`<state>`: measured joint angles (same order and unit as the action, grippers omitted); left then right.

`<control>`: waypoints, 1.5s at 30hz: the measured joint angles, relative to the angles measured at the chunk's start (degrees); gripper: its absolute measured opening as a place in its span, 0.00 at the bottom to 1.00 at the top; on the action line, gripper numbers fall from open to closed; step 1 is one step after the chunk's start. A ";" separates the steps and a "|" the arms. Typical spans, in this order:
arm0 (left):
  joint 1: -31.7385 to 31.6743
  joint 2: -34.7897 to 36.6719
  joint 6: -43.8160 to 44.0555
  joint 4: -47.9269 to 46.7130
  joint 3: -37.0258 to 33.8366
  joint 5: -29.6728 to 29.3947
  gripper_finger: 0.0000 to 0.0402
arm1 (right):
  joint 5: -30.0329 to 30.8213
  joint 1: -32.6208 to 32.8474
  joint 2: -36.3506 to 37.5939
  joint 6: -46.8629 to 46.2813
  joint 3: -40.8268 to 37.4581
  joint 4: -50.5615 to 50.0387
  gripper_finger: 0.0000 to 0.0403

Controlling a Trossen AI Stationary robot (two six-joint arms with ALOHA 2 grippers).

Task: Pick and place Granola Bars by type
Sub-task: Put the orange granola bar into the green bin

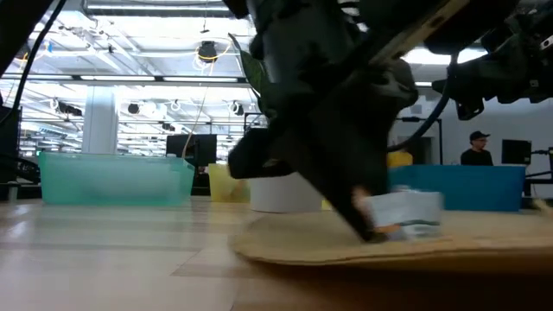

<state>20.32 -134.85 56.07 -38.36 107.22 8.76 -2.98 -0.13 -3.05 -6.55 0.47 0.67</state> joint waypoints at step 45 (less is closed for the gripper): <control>0.86 8.03 -2.02 -6.49 -0.02 -11.08 0.48 | 0.00 0.01 0.07 0.00 0.00 0.08 0.42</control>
<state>21.18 -126.82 54.05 -44.85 107.20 -2.32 -2.98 -0.12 -2.98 -6.55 0.47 0.75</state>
